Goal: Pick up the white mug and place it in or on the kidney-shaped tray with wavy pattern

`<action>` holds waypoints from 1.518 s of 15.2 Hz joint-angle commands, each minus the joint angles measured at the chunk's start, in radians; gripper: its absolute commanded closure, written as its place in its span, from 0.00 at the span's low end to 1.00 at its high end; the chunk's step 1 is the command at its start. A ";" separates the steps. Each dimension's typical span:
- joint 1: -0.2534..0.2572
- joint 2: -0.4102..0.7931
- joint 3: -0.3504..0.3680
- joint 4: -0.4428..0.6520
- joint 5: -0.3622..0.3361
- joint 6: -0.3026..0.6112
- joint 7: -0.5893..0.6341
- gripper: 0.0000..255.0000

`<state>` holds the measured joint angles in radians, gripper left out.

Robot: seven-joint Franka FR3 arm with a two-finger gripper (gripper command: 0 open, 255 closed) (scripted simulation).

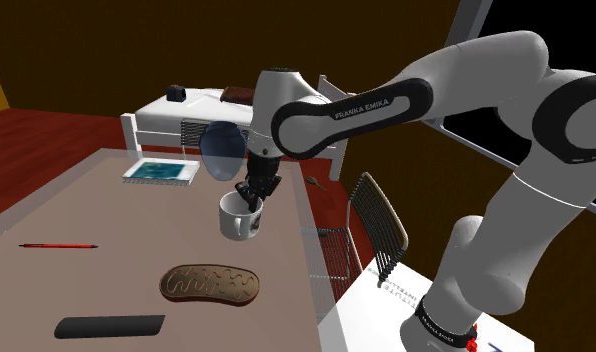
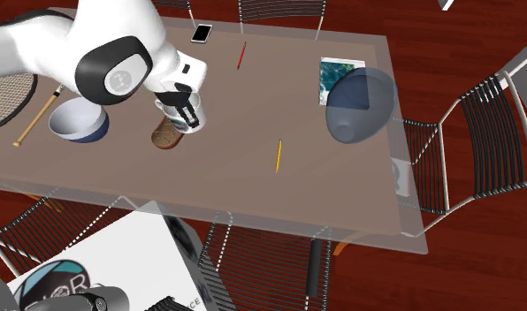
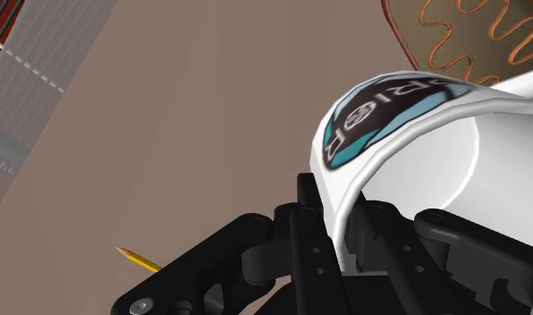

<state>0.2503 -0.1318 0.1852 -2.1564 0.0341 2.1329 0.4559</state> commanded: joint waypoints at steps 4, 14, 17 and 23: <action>0.053 0.029 0.074 0.037 -0.014 -0.007 0.136 1.00; 0.099 0.099 0.134 0.051 -0.046 0.046 0.259 1.00; 0.100 0.115 0.135 0.026 -0.053 0.085 0.264 1.00; 0.101 0.152 0.136 -0.017 -0.070 0.163 0.277 1.00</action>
